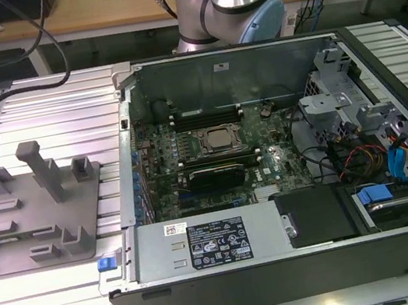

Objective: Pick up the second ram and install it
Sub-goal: 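Pick up the second ram and move it above second insertion slot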

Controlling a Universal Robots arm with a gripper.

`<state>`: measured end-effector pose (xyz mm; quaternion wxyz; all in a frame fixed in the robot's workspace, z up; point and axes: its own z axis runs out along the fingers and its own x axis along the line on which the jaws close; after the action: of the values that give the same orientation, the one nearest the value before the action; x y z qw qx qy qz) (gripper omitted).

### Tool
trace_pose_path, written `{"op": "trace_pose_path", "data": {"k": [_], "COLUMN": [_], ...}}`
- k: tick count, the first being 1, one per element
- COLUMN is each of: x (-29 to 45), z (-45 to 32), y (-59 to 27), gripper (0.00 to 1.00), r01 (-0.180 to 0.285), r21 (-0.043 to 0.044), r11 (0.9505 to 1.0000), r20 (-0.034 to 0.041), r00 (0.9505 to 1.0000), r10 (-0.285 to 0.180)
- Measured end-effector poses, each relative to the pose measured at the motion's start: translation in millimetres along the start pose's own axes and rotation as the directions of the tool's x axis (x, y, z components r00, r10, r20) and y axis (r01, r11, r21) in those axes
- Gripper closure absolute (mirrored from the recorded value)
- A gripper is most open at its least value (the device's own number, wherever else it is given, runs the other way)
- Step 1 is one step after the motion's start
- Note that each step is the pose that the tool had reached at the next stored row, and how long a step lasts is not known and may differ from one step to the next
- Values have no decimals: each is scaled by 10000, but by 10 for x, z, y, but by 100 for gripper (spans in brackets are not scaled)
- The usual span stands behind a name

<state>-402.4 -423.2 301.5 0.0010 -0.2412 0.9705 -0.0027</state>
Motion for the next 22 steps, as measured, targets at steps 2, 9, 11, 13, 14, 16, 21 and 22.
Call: {"op": "trace_pose_path", "data": {"k": [2,9,11,13,14,16,21,22], "x": [0,0,0,0,0,0,0,0], "z": [8,27,31,36,40,48,68,70], "y": [0,0,0,0,0,0,0,0], "gripper": [92,92,92,92,92,92,92,92], "r01": [806,2718,3130,3611,4010,4725,6395,6536], "r21": [28,88,100,113,124,141,175,177], "r11": [9967,9623,9497,9324,9160,8812,7686,7566], "r20": [-13,-54,-64,-75,-86,-104,-148,-152], "r00": [9967,9624,9498,9325,9161,8813,7688,7568], "r10": [-806,-2717,-3129,-3611,-4009,-4724,-6394,-6535]}}
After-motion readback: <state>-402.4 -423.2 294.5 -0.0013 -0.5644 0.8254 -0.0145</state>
